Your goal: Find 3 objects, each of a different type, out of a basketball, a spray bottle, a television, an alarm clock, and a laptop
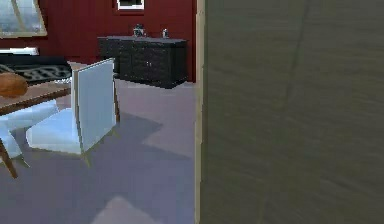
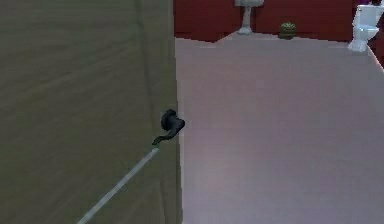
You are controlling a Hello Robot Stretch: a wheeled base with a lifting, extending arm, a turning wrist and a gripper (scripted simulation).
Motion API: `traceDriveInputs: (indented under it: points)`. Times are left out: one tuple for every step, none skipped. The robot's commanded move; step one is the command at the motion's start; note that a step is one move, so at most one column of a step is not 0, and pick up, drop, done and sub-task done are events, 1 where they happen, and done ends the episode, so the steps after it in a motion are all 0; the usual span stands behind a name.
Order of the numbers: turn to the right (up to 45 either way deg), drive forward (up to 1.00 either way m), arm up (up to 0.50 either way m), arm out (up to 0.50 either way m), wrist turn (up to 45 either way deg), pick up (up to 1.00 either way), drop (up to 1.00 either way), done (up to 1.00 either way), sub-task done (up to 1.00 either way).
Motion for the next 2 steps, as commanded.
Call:
traceDriveInputs:
  points:
    - [-45.0, 0.00, 0.00, 0.00, 0.0, 0.00, 0.00, 0.00, 0.00]
    - [0.0, 1.00, 0.00, 0.00, 0.0, 0.00, 0.00, 0.00, 0.00]
